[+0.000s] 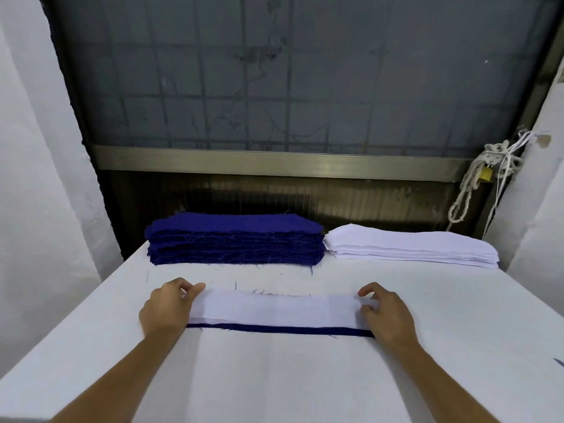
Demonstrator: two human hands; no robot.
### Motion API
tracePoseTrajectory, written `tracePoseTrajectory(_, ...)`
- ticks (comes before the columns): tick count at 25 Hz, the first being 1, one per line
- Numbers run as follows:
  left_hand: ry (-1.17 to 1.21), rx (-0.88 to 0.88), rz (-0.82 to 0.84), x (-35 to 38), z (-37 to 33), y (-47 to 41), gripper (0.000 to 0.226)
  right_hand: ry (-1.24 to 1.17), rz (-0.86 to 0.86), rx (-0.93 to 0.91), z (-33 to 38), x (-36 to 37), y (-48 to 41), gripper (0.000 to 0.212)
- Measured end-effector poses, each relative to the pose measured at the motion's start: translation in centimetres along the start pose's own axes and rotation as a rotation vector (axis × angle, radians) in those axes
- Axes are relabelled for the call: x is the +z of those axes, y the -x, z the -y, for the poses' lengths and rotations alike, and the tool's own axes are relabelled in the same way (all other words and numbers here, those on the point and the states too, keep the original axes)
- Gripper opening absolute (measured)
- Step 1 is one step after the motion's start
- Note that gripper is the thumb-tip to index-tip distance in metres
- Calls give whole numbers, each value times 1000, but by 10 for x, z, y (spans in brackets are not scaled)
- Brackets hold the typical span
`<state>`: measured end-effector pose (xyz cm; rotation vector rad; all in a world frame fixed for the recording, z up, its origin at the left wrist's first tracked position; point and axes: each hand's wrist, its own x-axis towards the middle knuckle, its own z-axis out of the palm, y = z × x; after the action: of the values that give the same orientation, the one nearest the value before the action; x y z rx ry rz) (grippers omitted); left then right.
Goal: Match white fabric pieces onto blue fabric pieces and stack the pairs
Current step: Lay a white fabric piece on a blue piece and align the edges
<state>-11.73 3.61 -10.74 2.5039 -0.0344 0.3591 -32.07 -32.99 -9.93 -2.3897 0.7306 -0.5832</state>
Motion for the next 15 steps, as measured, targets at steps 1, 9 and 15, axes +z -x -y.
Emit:
tracePoseTrajectory(1, 18, 2, 6, -1, 0, 0, 35, 22, -16, 2, 0, 0, 0, 27)
tracePoseTrajectory(9, 9, 147, 66, 1, 1, 7, 25, 241, -103, -14, -4, 4, 0, 15)
tracePoseTrajectory(15, 93, 131, 90, 2, 2, 5, 18, 539, -192, -207, -2, 13, -1, 14)
